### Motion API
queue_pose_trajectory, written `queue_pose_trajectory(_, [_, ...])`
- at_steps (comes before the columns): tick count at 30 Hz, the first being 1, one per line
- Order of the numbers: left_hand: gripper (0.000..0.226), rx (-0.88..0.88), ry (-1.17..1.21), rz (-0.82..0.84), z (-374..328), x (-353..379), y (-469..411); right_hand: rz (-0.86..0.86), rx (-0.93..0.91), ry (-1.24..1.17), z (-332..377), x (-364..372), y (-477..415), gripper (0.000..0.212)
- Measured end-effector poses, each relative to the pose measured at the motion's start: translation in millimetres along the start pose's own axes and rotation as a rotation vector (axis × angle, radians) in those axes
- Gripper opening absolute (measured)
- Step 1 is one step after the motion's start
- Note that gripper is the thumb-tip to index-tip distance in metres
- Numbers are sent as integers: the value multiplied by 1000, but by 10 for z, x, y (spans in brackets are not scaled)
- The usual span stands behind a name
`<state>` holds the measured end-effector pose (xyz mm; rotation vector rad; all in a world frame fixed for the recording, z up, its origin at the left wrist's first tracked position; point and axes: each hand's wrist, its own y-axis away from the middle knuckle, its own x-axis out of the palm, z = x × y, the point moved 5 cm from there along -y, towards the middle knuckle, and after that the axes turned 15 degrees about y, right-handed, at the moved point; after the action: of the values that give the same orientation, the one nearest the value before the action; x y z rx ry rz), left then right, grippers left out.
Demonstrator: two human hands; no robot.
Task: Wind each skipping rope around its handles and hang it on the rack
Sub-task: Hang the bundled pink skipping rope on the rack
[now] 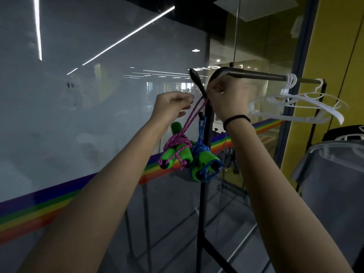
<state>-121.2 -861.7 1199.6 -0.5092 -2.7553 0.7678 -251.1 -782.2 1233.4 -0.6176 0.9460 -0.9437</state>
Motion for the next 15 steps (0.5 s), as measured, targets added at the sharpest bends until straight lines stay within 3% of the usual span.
queue_pose_trajectory(4, [10, 0, -58, -50, -145, -58, 262, 25, -39, -135, 154, -92, 218, 17])
queue_pose_trajectory(15, [13, -61, -226, -334, -394, 63, 1977, 432, -17, -480, 92, -378, 1393, 17])
